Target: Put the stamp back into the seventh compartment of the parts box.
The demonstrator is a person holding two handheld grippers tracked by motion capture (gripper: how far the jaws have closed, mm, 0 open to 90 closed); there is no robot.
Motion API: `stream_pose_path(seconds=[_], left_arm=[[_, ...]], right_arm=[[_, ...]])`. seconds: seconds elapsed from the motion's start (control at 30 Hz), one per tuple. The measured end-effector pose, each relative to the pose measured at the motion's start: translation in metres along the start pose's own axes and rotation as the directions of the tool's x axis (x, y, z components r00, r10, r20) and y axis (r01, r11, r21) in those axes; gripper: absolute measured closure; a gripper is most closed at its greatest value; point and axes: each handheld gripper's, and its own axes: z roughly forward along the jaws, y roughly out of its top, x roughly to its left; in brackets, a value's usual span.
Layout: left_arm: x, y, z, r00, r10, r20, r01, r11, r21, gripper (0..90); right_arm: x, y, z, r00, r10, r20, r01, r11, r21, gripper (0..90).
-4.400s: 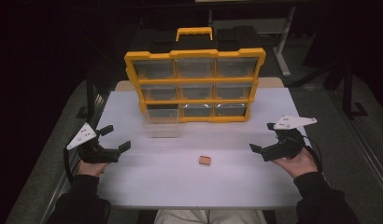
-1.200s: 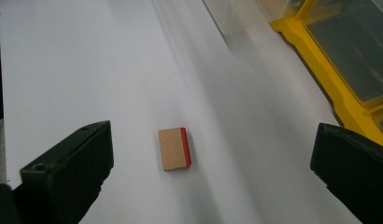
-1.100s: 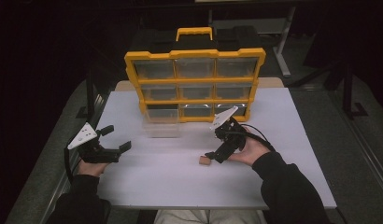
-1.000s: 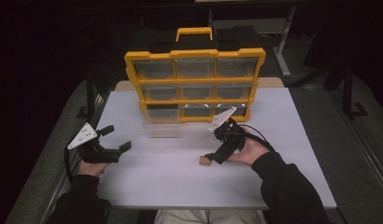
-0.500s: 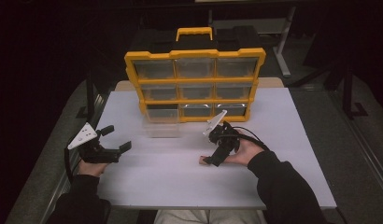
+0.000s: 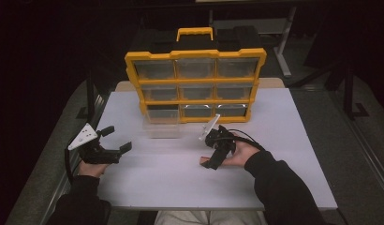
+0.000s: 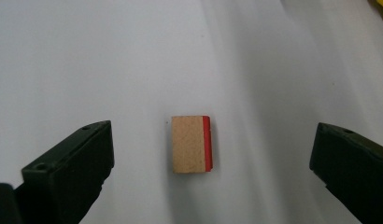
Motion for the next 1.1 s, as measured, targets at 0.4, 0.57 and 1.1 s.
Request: stream_pose_path(seconds=[0.4, 0.57, 1.1], left_arm=[[-0.001, 0.0, 0.002, 1.0, 0.007, 0.001, -0.007, 0.9999, 0.012, 0.0], [0.0, 0.0, 0.001, 1.0, 0.005, -0.004, -0.005, 1.0, 0.005, 0.0], [0.0, 0.0, 0.002, 1.0, 0.008, 0.002, -0.008, 0.9999, 0.01, 0.0]], right_arm=[[-0.003, 0.0, 0.013, 0.9993, -0.025, -0.029, 0.026, 0.999, 0.036, 9.0], [-0.005, 0.0, 0.017, 0.9984, -0.038, -0.041, 0.039, 0.998, 0.039, 16.1], [-0.008, -0.001, 0.028, 0.9901, -0.073, -0.12, 0.082, 0.994, 0.069, 56.3]])
